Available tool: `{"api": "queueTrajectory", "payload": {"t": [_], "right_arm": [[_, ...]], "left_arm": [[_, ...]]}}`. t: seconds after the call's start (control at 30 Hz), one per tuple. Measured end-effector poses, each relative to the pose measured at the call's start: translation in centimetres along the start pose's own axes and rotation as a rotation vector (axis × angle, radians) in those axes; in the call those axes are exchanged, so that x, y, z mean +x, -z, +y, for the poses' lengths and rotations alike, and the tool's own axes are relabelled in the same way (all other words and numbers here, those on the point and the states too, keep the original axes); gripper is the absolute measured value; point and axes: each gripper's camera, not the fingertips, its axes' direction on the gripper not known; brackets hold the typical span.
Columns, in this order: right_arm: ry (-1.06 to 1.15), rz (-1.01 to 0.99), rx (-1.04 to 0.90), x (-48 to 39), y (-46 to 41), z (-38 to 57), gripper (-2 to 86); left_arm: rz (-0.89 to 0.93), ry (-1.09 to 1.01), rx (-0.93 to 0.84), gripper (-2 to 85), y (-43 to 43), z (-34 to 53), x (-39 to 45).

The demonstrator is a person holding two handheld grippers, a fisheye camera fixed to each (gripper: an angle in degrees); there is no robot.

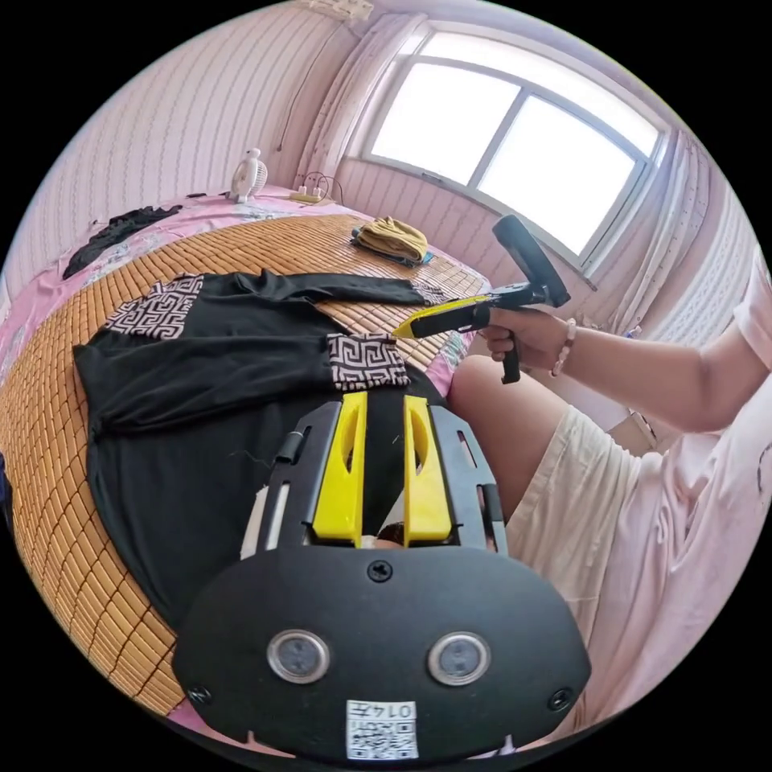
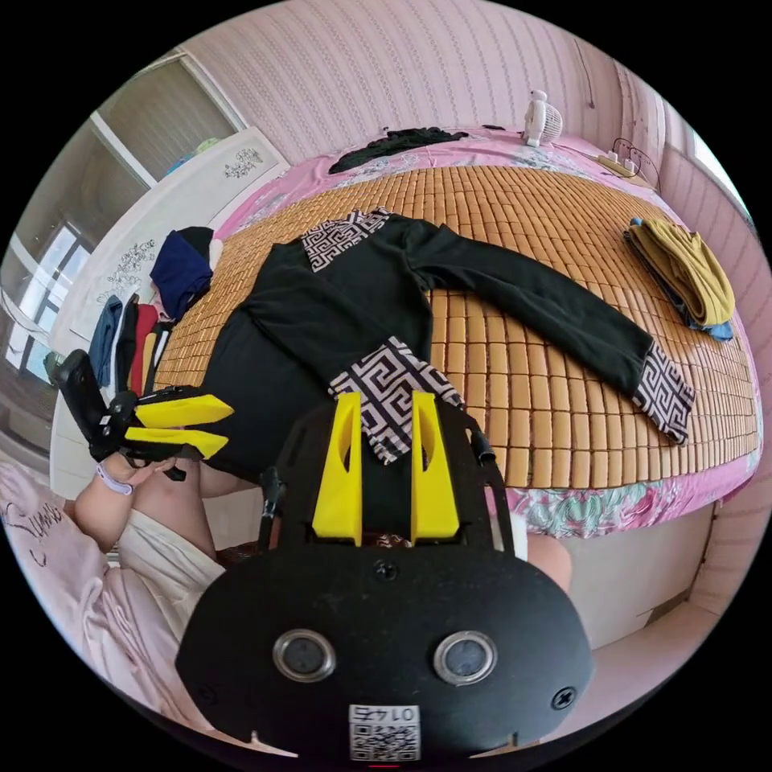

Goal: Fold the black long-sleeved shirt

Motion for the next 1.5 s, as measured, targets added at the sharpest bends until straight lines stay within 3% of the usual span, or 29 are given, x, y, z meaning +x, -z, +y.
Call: {"api": "queueTrajectory", "payload": {"t": [0.13,0.23,0.33,0.37,0.5,0.7,0.83,1.03,1.23,1.37,1.5], "right_arm": [[-0.004,0.119,0.016,2.3,-0.5,-0.4,10.5],[-0.052,0.094,-0.057,4.6,-2.0,-1.0,10.4],[-0.07,0.055,-0.096,6.5,-2.2,-1.3,7.3],[-0.055,0.028,-0.095,7.0,-1.8,-1.5,6.0],[-0.016,-0.042,-0.105,8.1,-0.1,-1.8,1.9],[-0.099,-0.307,0.0,10.5,5.6,-0.8,0.8],[-0.145,-0.387,-0.077,12.2,6.1,1.2,0.8],[-0.181,-0.306,-0.262,13.2,2.0,2.5,1.4],[-0.095,-0.192,-0.201,12.7,3.7,0.9,4.2],[-0.129,-0.103,-0.035,13.4,5.3,0.7,5.9],[-0.233,0.046,0.14,15.6,6.5,1.2,9.5]], "left_arm": [[-0.043,-0.069,-0.077,9.6,-4.8,-3.0,1.8],[-0.059,-0.099,-0.095,9.7,-8.5,-5.9,2.8],[-0.123,-0.121,-0.226,8.4,-13.3,-8.4,3.1],[-0.144,-0.134,-0.311,7.4,-15.2,-9.1,3.0],[-0.135,-0.192,-0.349,-0.4,-15.5,-10.7,3.0],[-0.147,-0.343,-0.165,-0.9,-8.5,-10.4,5.6],[-0.053,-0.33,-0.064,-1.0,-5.4,-9.1,5.5],[0.075,-0.189,-0.175,-0.9,-7.5,-6.4,3.1],[-0.04,-0.037,-0.145,-0.9,-3.4,-3.2,-2.5],[-0.095,0.091,-0.077,-0.9,-0.1,-1.7,-6.8],[-0.167,0.073,-0.083,-0.4,0.3,-1.8,-7.5]]}}
